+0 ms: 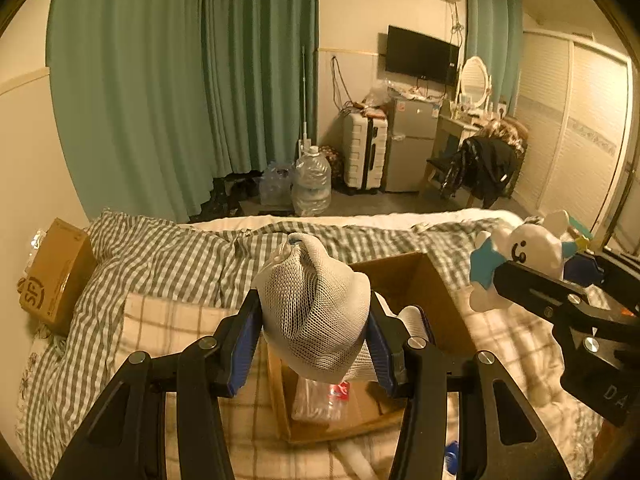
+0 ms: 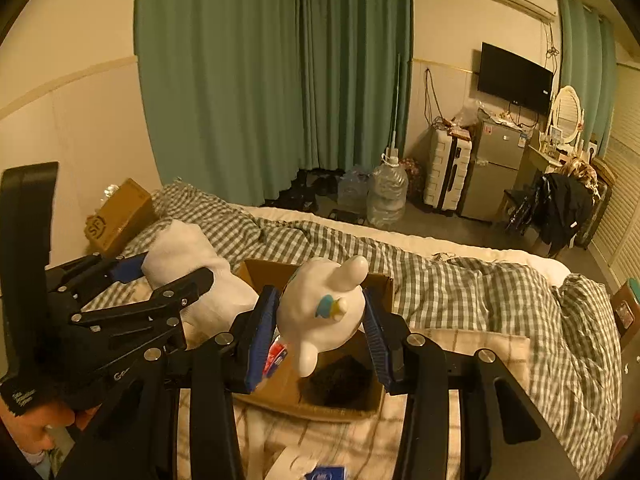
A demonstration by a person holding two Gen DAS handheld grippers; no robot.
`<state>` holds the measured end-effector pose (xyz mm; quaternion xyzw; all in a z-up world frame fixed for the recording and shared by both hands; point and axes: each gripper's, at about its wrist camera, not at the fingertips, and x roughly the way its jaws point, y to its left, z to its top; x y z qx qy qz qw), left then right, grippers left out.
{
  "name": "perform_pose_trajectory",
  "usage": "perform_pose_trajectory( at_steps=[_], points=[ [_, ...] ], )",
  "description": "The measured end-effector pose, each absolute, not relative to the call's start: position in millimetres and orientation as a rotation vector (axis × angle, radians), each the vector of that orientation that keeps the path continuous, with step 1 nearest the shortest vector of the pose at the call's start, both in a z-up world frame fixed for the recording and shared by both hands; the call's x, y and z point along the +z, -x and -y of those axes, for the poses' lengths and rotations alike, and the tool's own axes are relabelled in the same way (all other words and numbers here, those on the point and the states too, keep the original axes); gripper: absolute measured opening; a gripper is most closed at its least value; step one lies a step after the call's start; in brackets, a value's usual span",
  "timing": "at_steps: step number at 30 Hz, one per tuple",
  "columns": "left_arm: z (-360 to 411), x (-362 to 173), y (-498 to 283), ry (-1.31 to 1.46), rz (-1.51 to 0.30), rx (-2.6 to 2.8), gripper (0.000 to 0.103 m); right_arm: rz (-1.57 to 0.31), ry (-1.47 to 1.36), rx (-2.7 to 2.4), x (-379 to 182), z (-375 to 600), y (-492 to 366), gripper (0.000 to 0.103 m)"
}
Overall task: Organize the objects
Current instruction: 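Lower the plush toy into the box with right tool while left tool drops the sock in, then withdraw both open tools from the box toward the remaining items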
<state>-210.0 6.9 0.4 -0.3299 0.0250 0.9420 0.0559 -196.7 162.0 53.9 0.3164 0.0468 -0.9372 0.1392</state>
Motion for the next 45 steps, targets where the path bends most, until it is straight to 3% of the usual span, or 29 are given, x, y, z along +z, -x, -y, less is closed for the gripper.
perform_pose_trajectory(
  at_steps=[14, 17, 18, 19, 20, 22, 36, 45],
  points=[
    [-19.2, -56.4, 243.7, 1.108, -0.1, 2.819, 0.051, -0.077, -1.059, -2.67, -15.2, -173.9, 256.1, 0.042],
    [-20.1, -58.7, 244.0, 1.112, -0.086, 2.806, 0.065, -0.047, -1.052, -2.667, -20.1, -178.0, 258.2, 0.044],
    [-19.1, -58.0, 243.9, 1.108, -0.083, 2.81, 0.077, -0.041, -1.047, -2.673, -19.7, -179.3, 258.4, 0.048],
    [-18.9, -55.9, 242.3, 1.095, -0.082, 2.821, 0.087, -0.042, -1.04, -2.684, -18.7, -180.0, 258.3, 0.068],
    [-18.2, -52.5, 239.5, 1.072, -0.079, 2.833, 0.09, -0.046, -1.026, -2.704, -15.1, -179.5, 256.6, 0.082],
    [-17.3, -47.2, 236.3, 1.058, -0.081, 2.844, 0.095, -0.047, -0.992, -2.723, -7.3, -181.2, 252.0, 0.082],
    [-5.7, 39.6, 172.8, 0.944, -0.078, 2.927, 0.098, -0.133, -0.878, -2.835, 86.9, -203.3, 163.1, 0.083],
    [11.3, 82.6, 108.6, 0.86, -0.044, 2.977, 0.103, -0.175, -0.756, -2.901, 141.6, -202.1, 81.4, 0.09]
  ],
)
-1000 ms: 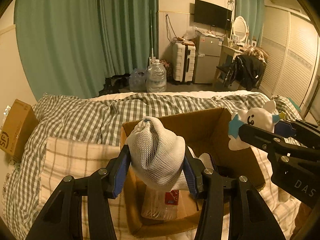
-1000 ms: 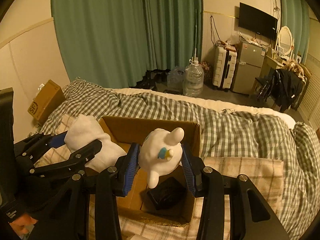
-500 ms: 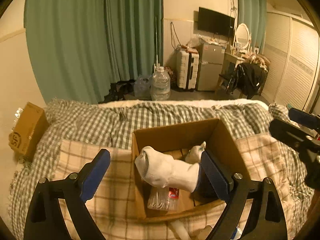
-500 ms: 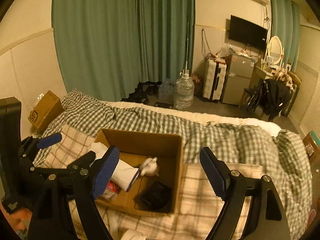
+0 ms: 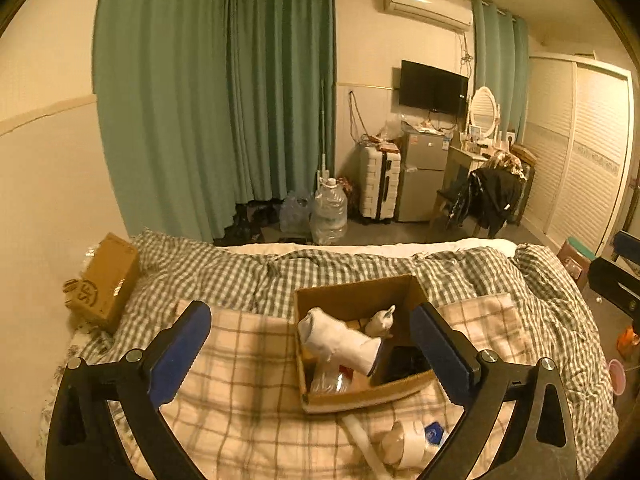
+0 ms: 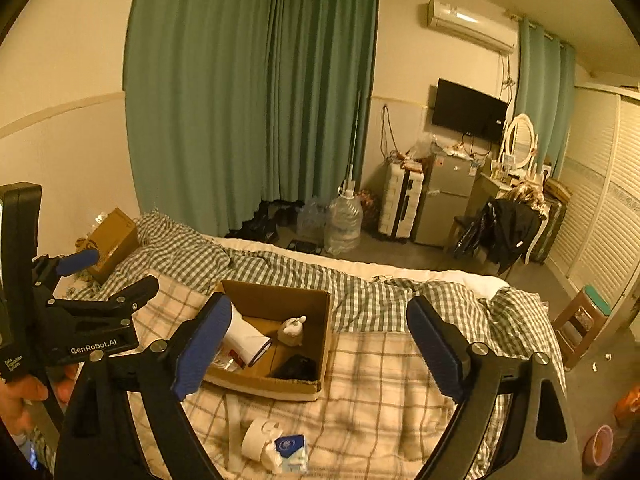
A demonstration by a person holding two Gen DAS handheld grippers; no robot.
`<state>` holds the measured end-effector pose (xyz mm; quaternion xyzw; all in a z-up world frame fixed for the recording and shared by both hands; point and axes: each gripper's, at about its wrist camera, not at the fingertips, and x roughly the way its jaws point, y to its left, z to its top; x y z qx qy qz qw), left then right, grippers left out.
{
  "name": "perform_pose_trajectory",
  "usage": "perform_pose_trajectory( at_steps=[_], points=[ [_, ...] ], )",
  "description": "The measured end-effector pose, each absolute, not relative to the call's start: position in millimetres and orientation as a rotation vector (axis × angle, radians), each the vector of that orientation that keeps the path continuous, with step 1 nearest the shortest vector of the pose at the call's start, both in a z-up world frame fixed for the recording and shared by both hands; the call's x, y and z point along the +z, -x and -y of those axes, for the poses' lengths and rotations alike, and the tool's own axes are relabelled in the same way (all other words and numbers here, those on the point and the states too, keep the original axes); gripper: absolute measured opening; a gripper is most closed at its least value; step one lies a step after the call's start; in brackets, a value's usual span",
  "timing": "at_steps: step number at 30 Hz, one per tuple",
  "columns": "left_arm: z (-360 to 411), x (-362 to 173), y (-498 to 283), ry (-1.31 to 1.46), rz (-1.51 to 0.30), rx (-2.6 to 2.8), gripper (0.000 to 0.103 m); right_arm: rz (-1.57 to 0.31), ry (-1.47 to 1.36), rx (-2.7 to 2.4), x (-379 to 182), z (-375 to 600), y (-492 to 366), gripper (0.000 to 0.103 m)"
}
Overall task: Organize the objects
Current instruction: 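Withdraw both open tools from the box toward the remaining items, then grasp the crumpled white tissue with right tool while left tool grasps the white tube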
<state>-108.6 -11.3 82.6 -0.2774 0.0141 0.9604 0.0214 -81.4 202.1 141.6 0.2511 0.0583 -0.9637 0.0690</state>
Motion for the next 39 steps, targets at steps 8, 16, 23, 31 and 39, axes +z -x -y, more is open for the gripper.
perform_pose_trajectory(
  at_steps=[8, 16, 23, 31, 39],
  points=[
    [30.0, 60.5, 68.1, 0.882, 0.011, 3.005, 0.103, -0.156, -0.76, -2.908, 124.9, -188.7, 38.5, 0.094],
    [41.1, -24.1, 65.4, 1.086, 0.067, 2.995, 0.103, -0.164, -0.959, -2.852, 37.5, -173.2, 48.9, 0.094],
    [38.7, -94.2, 80.8, 1.297, 0.047, 2.944, 0.103, -0.164, -1.216, -2.764, -56.5, -173.1, 80.3, 0.094],
    [31.7, -129.6, 91.4, 1.426, 0.011, 2.881, 0.103, -0.215, -1.368, -2.639, -118.4, -160.5, 94.2, 0.093],
    [12.4, -147.4, 98.6, 1.493, -0.02, 2.768, 0.103, -0.143, -1.431, -2.605, -126.3, -184.4, 87.8, 0.079]
  ],
)
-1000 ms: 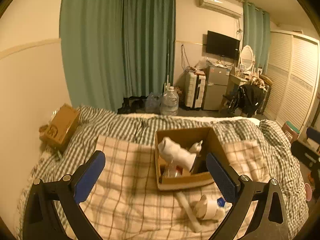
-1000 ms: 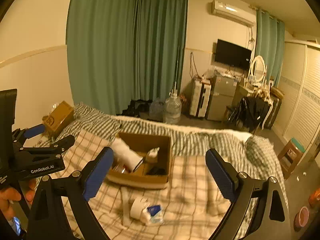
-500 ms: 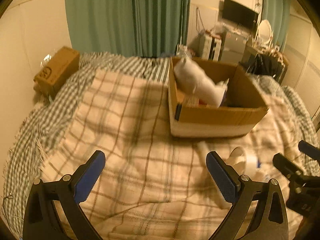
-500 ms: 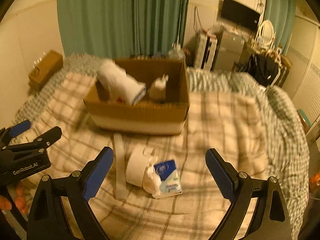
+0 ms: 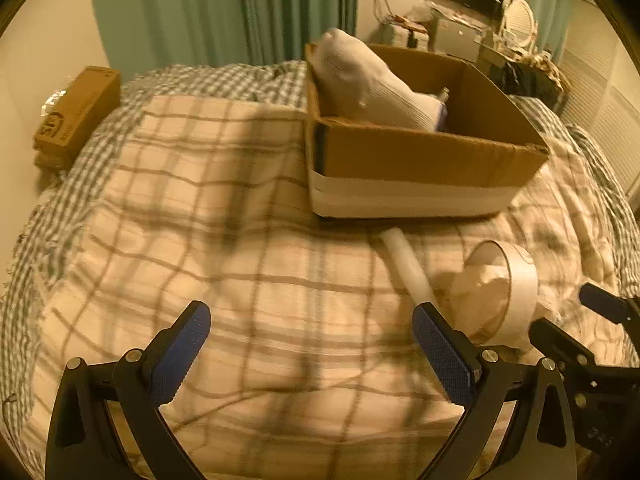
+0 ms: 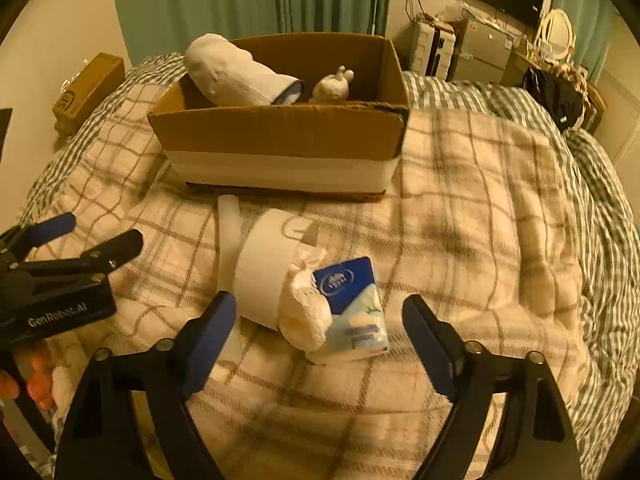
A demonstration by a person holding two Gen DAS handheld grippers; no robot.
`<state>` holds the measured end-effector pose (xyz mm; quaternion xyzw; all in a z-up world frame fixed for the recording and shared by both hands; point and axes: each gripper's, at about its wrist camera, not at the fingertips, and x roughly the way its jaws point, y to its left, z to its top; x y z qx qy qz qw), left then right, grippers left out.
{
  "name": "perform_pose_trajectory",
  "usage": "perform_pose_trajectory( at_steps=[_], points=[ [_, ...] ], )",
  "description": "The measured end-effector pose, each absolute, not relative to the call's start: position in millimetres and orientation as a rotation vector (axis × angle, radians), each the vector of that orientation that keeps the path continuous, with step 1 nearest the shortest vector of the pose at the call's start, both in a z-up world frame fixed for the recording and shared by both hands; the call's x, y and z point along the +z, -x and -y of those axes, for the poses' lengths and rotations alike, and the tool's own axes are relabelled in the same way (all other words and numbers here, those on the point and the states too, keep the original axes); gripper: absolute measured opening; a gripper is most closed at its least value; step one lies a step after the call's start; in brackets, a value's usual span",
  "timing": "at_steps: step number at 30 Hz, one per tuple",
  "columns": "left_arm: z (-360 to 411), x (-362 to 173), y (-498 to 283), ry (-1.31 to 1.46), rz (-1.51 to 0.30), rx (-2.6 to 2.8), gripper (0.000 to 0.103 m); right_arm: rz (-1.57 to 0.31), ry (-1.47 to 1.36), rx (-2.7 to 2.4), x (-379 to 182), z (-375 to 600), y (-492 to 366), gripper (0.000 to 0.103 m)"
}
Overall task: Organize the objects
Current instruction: 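Grasp the crumpled white tissue with right tool while left tool grasps the white tube, then carry the tissue into the box with right tool while left tool drops the tube in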
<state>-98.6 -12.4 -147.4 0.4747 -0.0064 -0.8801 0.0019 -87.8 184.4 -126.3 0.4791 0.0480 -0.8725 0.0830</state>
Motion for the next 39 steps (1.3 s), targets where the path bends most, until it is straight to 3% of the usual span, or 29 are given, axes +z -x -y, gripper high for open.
perform_pose_trajectory(
  at_steps=[2, 8, 11, 14, 18, 20, 22, 23, 29, 39],
  points=[
    [4.7, -152.8, 100.8, -1.53, 0.032, -2.766, 0.103, -0.127, -1.457, -2.582, -131.9, -185.9, 90.6, 0.058],
    [-14.5, -171.3, 109.1, -1.655, 0.085, -2.751, 0.102, -0.126, -1.506, -2.488, -153.2, -179.0, 99.4, 0.02],
    [-23.0, -177.0, 112.0, -1.699, 0.077, -2.771, 0.101, -0.101, -1.487, -2.477, -154.2, -180.2, 99.3, 0.014],
    [-34.2, -183.7, 114.5, -1.758, 0.093, -2.784, 0.095, -0.073, -1.45, -2.509, -149.4, -185.0, 98.5, 0.009],
    [-45.7, -196.4, 121.4, -1.877, 0.069, -2.777, 0.075, -0.051, -1.426, -2.543, -145.0, -189.2, 99.5, 0.007],
    [-49.9, -205.2, 126.5, -1.956, 0.02, -2.764, 0.06, -0.045, -1.421, -2.548, -144.6, -189.6, 99.9, 0.007],
    [-53.0, -212.2, 129.4, -2.03, -0.033, -2.757, 0.027, -0.045, -1.417, -2.552, -144.1, -189.4, 99.9, 0.007],
    [-55.1, -213.8, 129.3, -2.06, -0.059, -2.766, 0.022, -0.044, -1.413, -2.555, -143.3, -189.6, 99.8, 0.007],
    [-51.7, -190.3, 114.6, -1.958, -0.095, -2.854, 0.011, -0.037, -1.373, -2.585, -129.2, -194.6, 93.1, 0.006],
    [-28.9, -115.0, 81.2, -1.725, -0.167, -3.005, 0.01, -0.101, -1.262, -2.652, -72.5, -184.9, 59.1, 0.006]
  ],
)
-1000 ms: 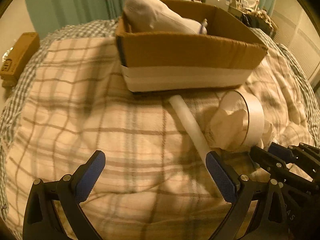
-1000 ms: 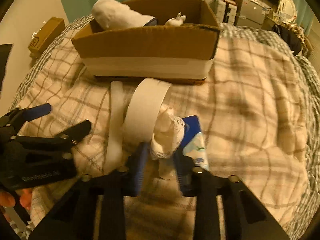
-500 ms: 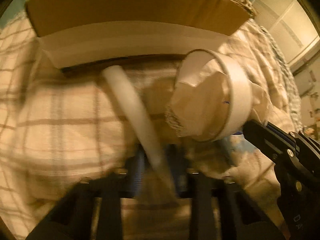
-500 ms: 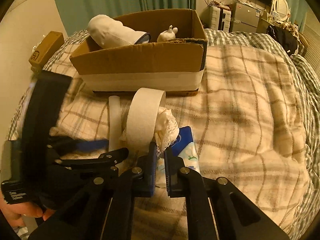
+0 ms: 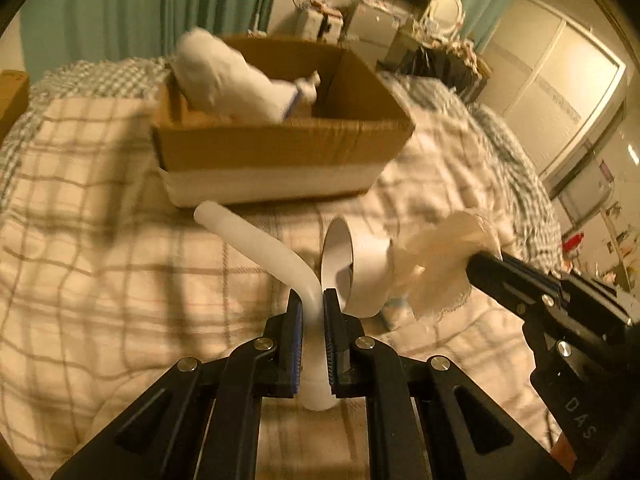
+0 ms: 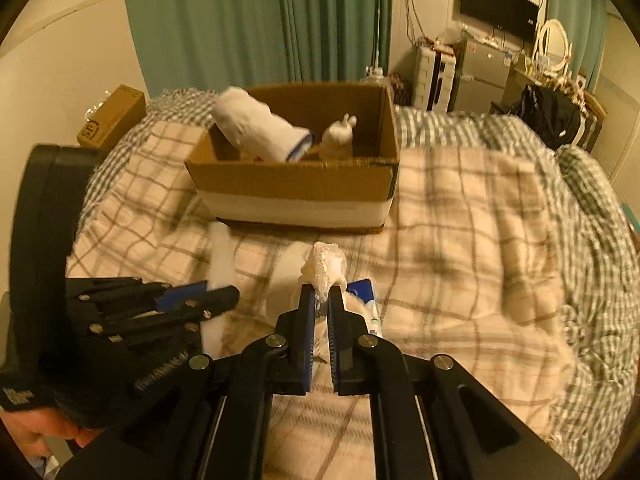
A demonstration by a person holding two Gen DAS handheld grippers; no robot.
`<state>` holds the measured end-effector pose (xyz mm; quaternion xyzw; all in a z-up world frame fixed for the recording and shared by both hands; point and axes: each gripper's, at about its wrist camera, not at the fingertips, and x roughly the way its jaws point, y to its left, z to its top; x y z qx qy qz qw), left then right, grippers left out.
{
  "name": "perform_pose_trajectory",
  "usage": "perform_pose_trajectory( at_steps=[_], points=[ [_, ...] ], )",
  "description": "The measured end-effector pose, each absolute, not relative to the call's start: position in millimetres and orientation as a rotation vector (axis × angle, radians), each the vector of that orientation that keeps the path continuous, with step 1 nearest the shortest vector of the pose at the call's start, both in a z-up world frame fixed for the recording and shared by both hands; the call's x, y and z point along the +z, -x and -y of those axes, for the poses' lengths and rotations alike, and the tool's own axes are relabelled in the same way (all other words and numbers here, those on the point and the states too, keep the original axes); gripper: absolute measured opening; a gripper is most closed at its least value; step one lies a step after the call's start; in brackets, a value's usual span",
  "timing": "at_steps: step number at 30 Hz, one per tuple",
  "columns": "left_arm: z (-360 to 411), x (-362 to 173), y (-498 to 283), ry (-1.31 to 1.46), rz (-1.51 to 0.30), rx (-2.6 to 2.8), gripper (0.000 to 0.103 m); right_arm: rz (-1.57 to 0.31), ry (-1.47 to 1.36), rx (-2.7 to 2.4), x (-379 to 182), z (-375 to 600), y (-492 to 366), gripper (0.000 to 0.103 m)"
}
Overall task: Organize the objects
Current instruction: 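Carry the tissue into the box with right tool while left tool drops the tube in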
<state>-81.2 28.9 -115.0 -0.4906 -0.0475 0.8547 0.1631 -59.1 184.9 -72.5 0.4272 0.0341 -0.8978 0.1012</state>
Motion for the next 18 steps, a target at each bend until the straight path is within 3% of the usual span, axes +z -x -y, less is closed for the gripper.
perform_pose_trajectory(
  at_steps=[9, 18],
  points=[
    [-8.7, -54.0, 56.4, 1.247, 0.174, 2.51, 0.01, -0.161, -1.115, -2.737, -11.8, -179.1, 26.3, 0.006],
    [-3.4, 3.6, 62.1, 1.114, 0.069, 2.572, 0.01, -0.2, -0.974, -2.791, 39.9, -173.5, 14.5, 0.005]
  ],
)
